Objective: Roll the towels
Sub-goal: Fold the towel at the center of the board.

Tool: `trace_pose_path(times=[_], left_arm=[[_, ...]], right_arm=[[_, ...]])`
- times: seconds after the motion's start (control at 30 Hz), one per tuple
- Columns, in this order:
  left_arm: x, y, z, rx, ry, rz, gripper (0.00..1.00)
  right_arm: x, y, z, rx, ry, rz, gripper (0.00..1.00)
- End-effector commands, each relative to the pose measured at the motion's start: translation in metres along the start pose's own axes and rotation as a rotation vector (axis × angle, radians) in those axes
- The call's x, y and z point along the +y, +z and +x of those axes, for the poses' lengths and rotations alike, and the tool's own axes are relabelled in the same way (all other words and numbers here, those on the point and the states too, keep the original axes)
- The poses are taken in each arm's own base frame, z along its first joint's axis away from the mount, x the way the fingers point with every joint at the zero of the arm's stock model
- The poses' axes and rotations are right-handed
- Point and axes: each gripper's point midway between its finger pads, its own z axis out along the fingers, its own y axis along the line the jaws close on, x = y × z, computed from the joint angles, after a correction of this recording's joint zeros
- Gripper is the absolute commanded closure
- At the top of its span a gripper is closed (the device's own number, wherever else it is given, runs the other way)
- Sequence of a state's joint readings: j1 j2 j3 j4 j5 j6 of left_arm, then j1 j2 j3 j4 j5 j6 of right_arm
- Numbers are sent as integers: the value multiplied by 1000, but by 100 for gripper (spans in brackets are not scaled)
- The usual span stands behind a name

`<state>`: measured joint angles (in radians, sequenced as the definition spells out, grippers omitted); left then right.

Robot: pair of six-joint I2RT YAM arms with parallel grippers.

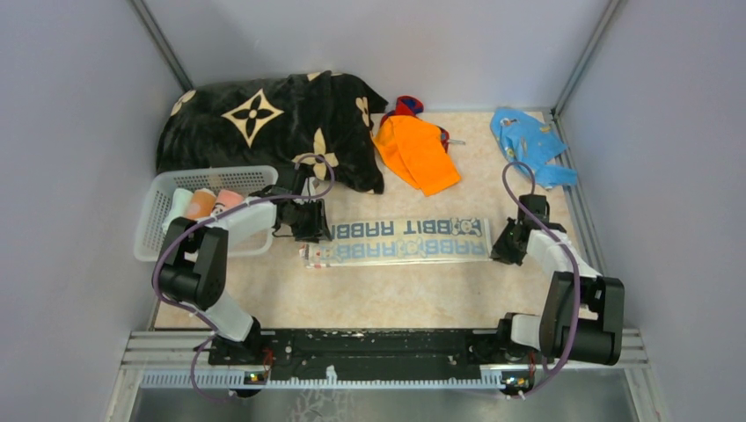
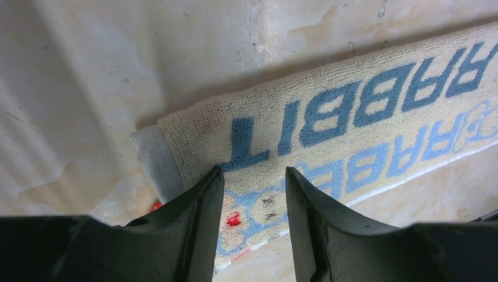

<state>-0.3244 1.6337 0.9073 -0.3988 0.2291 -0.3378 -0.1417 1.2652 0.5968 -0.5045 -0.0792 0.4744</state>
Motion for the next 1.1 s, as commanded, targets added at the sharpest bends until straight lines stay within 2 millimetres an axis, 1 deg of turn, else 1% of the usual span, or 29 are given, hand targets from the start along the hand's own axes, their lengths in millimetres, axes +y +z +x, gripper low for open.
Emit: trace_pose_path(times=[0.0, 0.1, 0.17, 0.27, 0.33, 0.47, 0.53, 0.57, 0.6, 0.67, 0.73, 0.83, 0.93, 1.03, 1.07], left_arm=[[19, 4, 16, 60, 17, -69, 49], [16, 3, 15, 54, 22, -61, 49], [15, 3, 15, 55, 25, -60, 49], [14, 4, 15, 53, 30, -59, 49], [15, 5, 15, 55, 32, -60, 49], [16, 4, 16, 54, 33, -67, 49], [17, 4, 16, 52, 31, -72, 49], [17, 4, 17, 54, 30, -75, 49], [18, 4, 17, 52, 32, -78, 49], [19, 2, 17, 45, 32, -83, 49], [21, 2, 19, 42, 32, -89, 48], [23, 2, 21, 44, 23, -94, 48], [22, 3, 23, 40, 18, -88, 48], [22, 2, 23, 32, 17, -86, 48], [22, 1, 23, 33, 17, -85, 48]], right_arm=[[3, -6, -12, -55, -18, -17, 83], [11, -21, -29, -125, -56, -47, 70], [22, -33, -42, -187, -111, -77, 65], [48, -49, -60, -266, -181, -170, 61], [70, -57, -69, -296, -204, -270, 60], [111, -62, -79, -316, -236, -472, 59], [124, -58, -83, -319, -244, -538, 58], [130, -57, -88, -335, -253, -567, 58], [134, -52, -89, -334, -254, -584, 58], [136, -40, -92, -327, -249, -594, 58], [132, -25, -94, -310, -227, -581, 58], [114, 0, -96, -288, -174, -519, 59], [94, 22, -93, -254, -150, -432, 58], [81, 33, -88, -214, -146, -368, 58], [79, 34, -88, -208, -152, -355, 58]])
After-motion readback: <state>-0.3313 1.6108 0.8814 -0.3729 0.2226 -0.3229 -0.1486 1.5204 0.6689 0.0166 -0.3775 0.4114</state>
